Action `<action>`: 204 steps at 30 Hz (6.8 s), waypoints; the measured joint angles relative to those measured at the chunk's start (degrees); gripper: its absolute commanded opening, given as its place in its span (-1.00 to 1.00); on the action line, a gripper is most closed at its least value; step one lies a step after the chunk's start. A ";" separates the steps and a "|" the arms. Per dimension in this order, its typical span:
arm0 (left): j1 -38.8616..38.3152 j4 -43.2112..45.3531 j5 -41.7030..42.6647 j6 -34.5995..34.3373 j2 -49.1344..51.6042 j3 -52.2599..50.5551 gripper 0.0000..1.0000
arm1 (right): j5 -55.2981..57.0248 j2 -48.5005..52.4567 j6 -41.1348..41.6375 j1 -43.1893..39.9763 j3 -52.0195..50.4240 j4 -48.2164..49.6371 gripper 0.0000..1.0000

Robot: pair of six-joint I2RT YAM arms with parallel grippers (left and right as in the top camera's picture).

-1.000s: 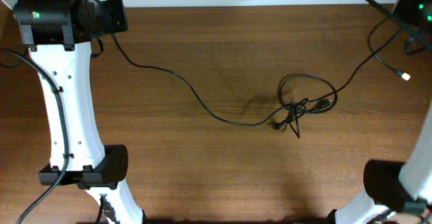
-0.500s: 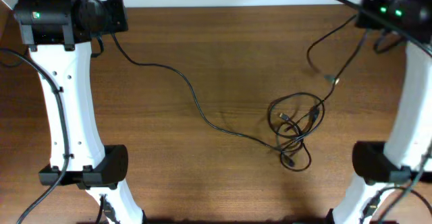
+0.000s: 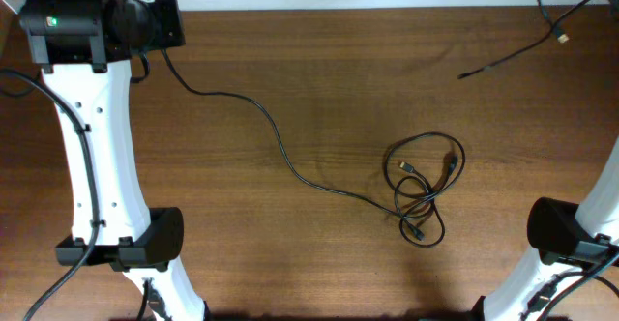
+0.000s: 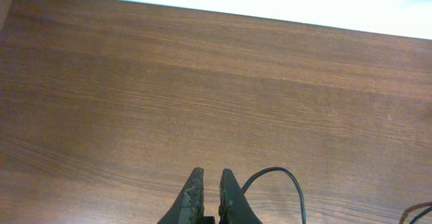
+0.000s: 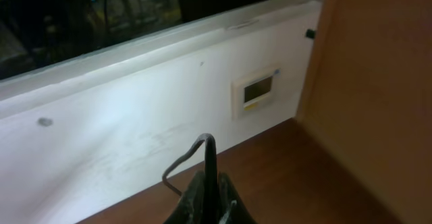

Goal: Untangle cables

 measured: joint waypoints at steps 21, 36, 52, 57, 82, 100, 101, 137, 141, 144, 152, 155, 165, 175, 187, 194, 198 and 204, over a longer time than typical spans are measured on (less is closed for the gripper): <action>-3.78 5.42 0.37 0.00 0.02 0.00 -1.00 | 2.34 33.79 -3.34 -16.61 -4.42 30.82 -0.92; -3.78 5.25 0.35 0.00 0.02 0.00 -1.00 | -0.90 33.92 -0.31 -9.09 -34.53 41.31 0.98; -3.78 4.22 0.37 0.92 0.00 0.00 -0.99 | -25.38 11.58 -32.57 10.36 -23.04 -28.92 0.91; -3.78 4.35 0.37 1.07 0.00 0.00 -0.99 | -34.18 11.58 -52.76 10.34 -25.20 -34.21 0.92; -3.78 1.44 0.35 1.07 0.00 0.00 -1.00 | -38.77 -24.28 -51.60 2.14 -67.32 28.59 0.98; -3.78 2.32 0.37 1.31 0.00 0.00 -0.97 | -40.76 -12.96 -45.99 2.34 -89.68 14.95 0.90; -3.78 2.32 0.37 1.31 0.00 0.00 -0.96 | -41.40 -10.40 -46.84 2.54 -89.68 15.04 0.90; -3.78 0.17 0.35 3.93 0.00 0.00 -1.00 | -32.28 -7.48 -38.01 2.84 -94.88 29.03 -0.92; -3.78 -0.46 0.35 4.11 0.00 0.00 -1.00 | -31.52 -7.56 -31.65 2.84 -94.29 29.24 -0.92; -3.78 -0.46 0.35 4.13 0.00 0.00 -1.00 | -28.89 -12.31 -24.70 2.86 -83.19 21.66 -0.92; -3.78 0.02 0.35 4.15 0.00 0.00 -1.00 | -24.76 -21.09 -10.93 3.69 -17.57 -25.62 -0.92; -3.78 0.09 -1.09 4.13 0.00 0.00 -1.00 | -21.68 -22.03 -10.86 5.97 -10.45 -26.23 -0.92; 15.28 -3.78 -23.10 -6.43 -0.22 0.00 -1.00 | -12.59 -14.56 -10.69 -5.09 -10.56 -17.86 -0.92; 39.91 -1.68 -18.27 -6.62 -16.28 -0.15 -1.00 | -18.53 -5.11 -2.12 -30.45 -10.84 -11.80 -0.92; 44.89 -0.81 0.59 -5.07 -16.33 -0.15 -1.00 | -21.03 -0.85 -3.89 -24.76 -10.88 -16.72 -0.92; 34.21 -0.79 1.66 -4.02 -16.33 -0.15 -1.00 | -18.12 -0.81 -5.29 -31.67 -10.88 -15.32 -0.92; 27.69 -0.81 1.64 -4.00 -16.33 -0.15 -1.00 | -17.94 1.16 -5.22 -33.09 -10.84 -10.14 -0.92; 22.01 -3.65 1.68 -4.00 -16.33 -0.15 -1.00 | -17.90 14.47 -5.62 -33.27 -10.91 -7.56 -0.92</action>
